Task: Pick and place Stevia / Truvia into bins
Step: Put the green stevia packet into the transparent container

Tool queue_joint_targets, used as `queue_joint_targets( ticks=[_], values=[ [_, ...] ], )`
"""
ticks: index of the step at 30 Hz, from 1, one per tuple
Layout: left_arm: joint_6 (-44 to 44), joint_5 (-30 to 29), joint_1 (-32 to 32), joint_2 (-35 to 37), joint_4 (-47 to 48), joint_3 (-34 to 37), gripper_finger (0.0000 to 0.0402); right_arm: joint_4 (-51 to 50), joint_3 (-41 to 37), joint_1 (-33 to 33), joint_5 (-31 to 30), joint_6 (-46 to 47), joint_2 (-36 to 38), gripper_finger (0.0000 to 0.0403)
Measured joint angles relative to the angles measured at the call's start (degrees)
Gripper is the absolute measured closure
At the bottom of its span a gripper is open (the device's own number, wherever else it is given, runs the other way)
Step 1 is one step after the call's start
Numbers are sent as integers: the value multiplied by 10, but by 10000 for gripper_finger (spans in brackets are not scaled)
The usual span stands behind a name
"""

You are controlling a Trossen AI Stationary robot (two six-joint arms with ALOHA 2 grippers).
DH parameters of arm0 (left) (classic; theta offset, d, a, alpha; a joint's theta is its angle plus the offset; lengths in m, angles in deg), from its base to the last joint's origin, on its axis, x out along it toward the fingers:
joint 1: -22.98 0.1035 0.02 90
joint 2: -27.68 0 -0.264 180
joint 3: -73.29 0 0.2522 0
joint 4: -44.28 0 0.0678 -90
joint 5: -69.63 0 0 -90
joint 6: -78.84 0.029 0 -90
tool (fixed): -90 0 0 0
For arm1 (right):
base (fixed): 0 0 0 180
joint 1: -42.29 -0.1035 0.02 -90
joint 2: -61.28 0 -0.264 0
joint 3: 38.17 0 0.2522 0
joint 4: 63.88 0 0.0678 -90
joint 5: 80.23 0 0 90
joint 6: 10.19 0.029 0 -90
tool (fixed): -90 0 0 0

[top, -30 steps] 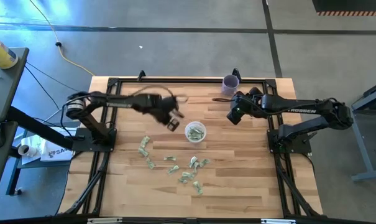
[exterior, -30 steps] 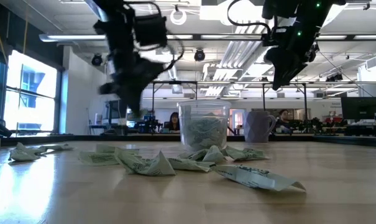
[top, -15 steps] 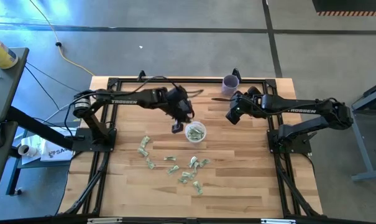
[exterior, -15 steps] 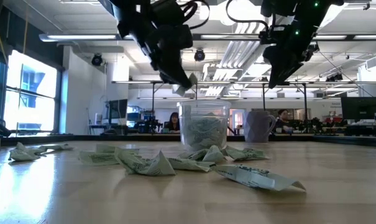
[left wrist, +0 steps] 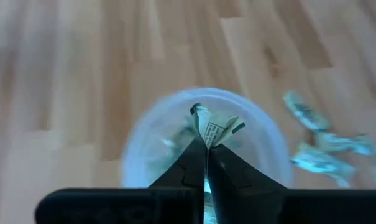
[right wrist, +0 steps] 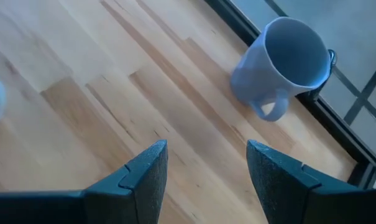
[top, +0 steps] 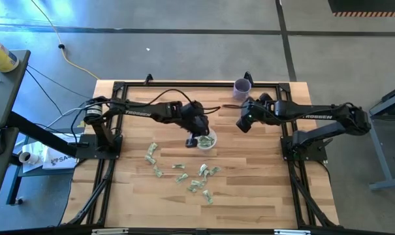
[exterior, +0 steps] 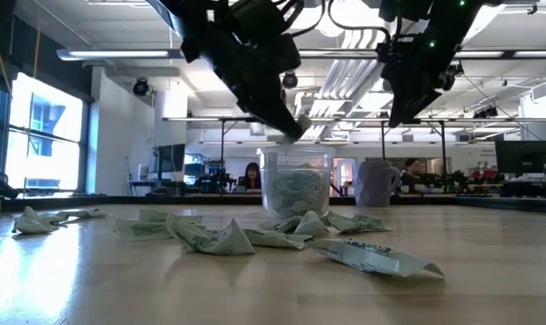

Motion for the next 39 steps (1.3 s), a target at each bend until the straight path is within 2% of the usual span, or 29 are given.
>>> queue_joint_targets(
  ticks=[3,9,14,17,20,22,28,33,39],
  values=[
    [10,-21,1,0,-7,0,323,-1,0,-17,-8,19,0,194],
    [-15,-43,5,9,35,0,235,-2,0,-45,-26,30,0,194],
    [-45,-130,5,72,255,-28,185,-15,0,-46,-26,30,0,194],
    [-119,-175,13,103,390,-26,182,-15,0,-43,-26,28,0,194],
    [-254,-170,29,113,503,-9,189,-10,0,-36,-26,16,0,194],
    [-349,-157,37,112,542,16,195,-2,0,-29,-27,11,0,194],
    [-489,-93,21,112,465,112,199,19,0,-8,-18,5,0,194],
    [-566,-98,-15,112,432,174,199,27,0,3,4,-5,0,194],
    [-610,-117,-56,112,412,202,188,28,0,4,9,-5,0,194]
  ],
)
